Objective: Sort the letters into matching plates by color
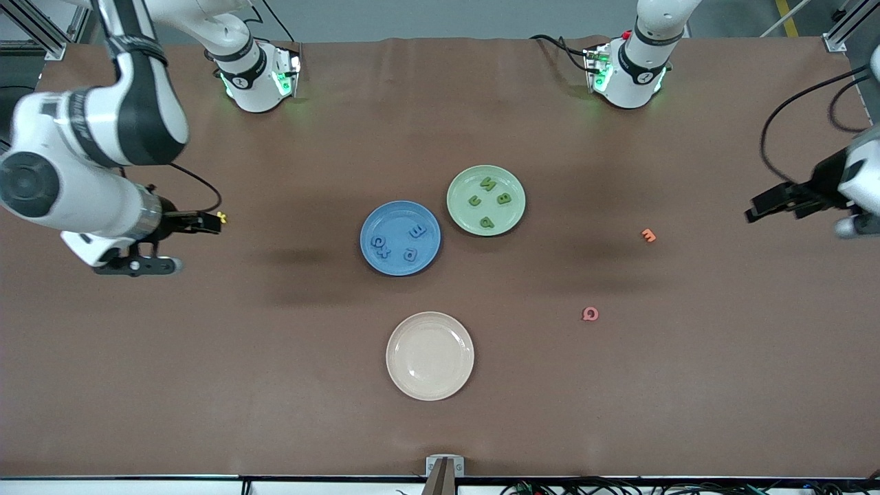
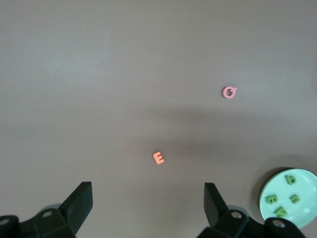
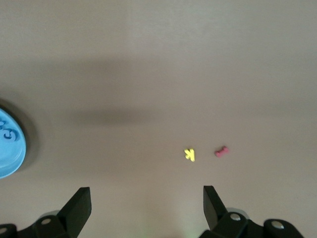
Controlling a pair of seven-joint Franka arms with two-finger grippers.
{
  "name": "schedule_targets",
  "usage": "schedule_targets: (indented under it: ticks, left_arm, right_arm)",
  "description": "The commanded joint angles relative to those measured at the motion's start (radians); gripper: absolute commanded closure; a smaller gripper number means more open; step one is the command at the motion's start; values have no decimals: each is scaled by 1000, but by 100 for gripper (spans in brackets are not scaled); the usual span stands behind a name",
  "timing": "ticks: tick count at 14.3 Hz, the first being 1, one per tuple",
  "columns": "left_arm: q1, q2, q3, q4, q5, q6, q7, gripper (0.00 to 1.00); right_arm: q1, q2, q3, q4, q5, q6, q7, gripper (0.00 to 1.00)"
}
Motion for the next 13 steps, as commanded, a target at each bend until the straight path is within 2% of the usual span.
schedule_targets:
  ticks: [1,4,6,13]
  left_arm:
    - [1,-8,-1,106,-15,-80,9,1]
    - [-3,10,-11,196,52,-77,3,1]
    - [-8,36,-13,226,91,-76,3,1]
    - [-34,37,-8,278,103,-76,6,1]
  right_arm:
    - [-61,-62,34,36,6,-73,-18,0]
    - [-145,-134,104,38,0,-134,-29,0]
    - [-157,-165,105,38,-3,-139,-87,0]
    - [-222,-229,111,69,3,-162,-84,0]
